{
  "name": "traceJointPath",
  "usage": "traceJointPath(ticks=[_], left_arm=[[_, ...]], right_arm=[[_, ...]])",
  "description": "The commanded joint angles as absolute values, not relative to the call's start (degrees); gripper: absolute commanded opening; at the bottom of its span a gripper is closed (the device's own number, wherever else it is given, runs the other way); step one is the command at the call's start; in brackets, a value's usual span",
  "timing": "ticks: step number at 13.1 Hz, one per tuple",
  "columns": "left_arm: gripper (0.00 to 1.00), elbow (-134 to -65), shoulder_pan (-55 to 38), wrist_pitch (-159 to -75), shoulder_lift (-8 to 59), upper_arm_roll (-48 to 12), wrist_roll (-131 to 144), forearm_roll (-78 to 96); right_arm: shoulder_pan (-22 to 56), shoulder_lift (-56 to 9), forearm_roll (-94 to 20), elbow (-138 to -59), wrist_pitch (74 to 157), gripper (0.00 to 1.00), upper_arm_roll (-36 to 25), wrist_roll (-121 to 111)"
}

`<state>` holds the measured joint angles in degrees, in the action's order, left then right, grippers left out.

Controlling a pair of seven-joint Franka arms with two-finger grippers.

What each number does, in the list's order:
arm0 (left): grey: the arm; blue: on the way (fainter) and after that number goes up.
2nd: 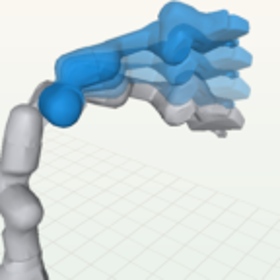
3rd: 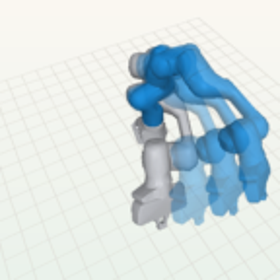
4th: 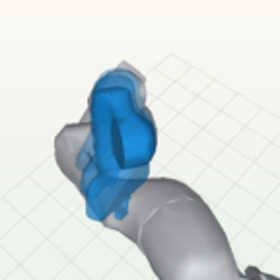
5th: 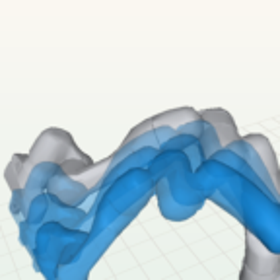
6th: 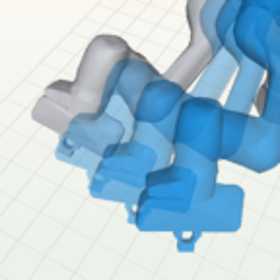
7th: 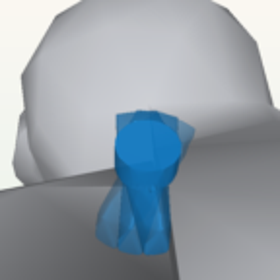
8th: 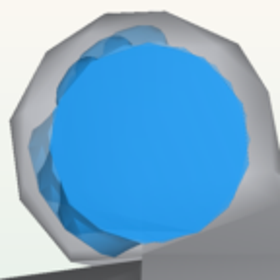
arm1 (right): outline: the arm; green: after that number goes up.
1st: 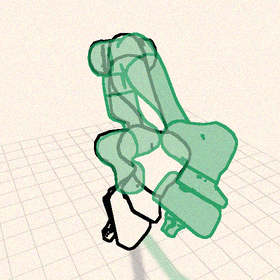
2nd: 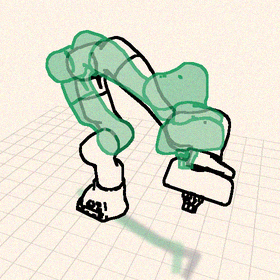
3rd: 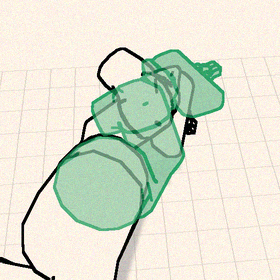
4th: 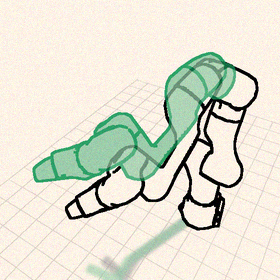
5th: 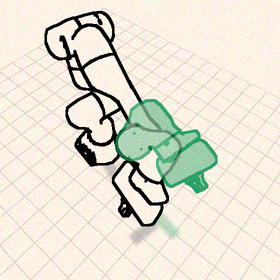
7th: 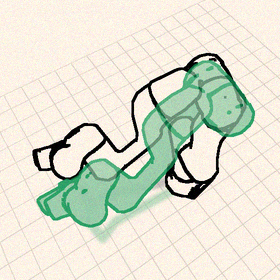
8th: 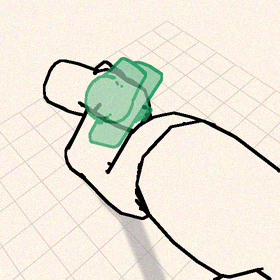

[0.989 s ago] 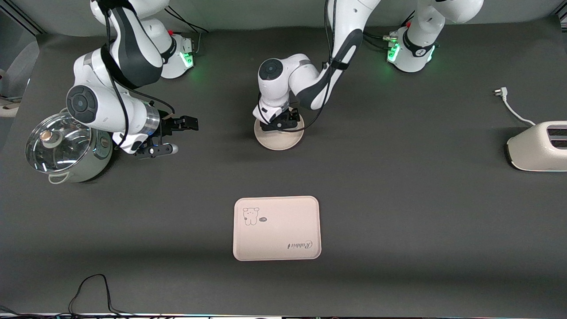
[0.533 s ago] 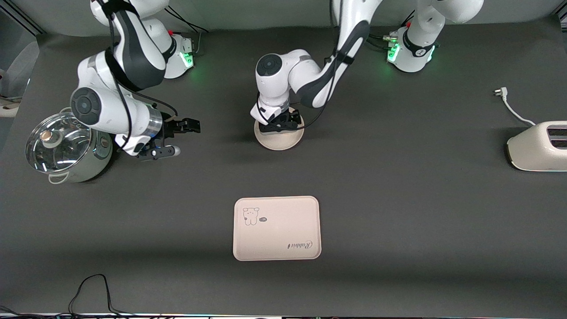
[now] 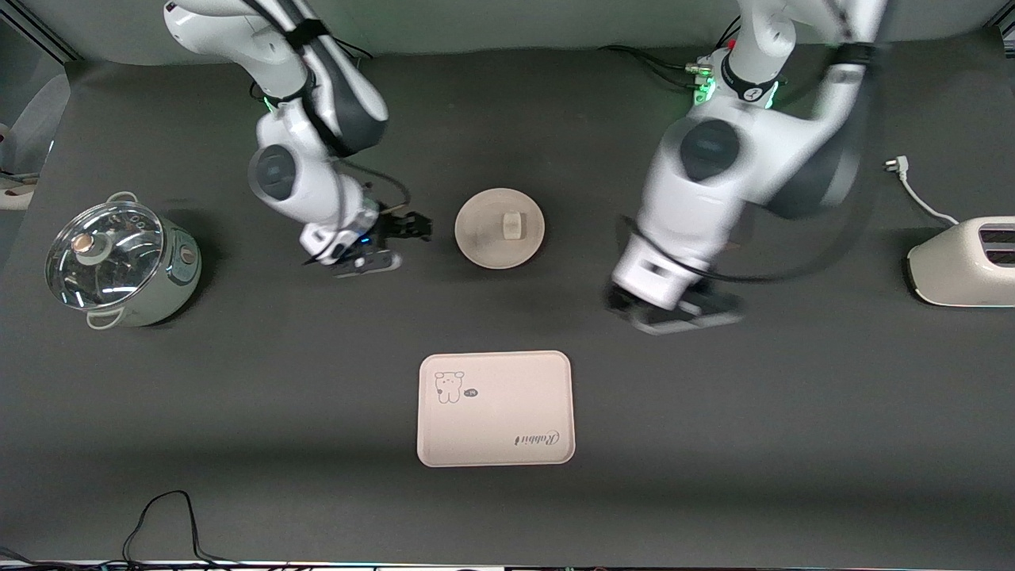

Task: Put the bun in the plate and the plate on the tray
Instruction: 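Release the bun with the left gripper while the right gripper reaches the plate, then grasp the plate rim with the right gripper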

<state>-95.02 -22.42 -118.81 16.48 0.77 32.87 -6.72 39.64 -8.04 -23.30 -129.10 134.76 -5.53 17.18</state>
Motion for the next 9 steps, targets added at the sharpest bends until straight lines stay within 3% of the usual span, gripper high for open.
traceJointPath(ticks=[1, 6, 9], left_arm=[[1.0, -96.8, -14.6, -118.0, 14.3, -0.5, 24.1, -7.0], [1.0, -97.1, -3.9, -108.5, 6.6, -0.5, 6.6, -0.4], [1.0, -95.6, -1.9, -104.3, 3.5, -0.4, 5.0, -0.1]], right_arm=[[44.7, -10.6, -30.0, -131.4, 142.3, 1.0, -6.2, 18.5], [48.7, -13.3, -31.9, -135.3, 149.4, 1.0, -6.1, 18.4], [53.0, -14.8, -38.0, -136.4, 152.3, 1.0, -6.2, 18.2]])
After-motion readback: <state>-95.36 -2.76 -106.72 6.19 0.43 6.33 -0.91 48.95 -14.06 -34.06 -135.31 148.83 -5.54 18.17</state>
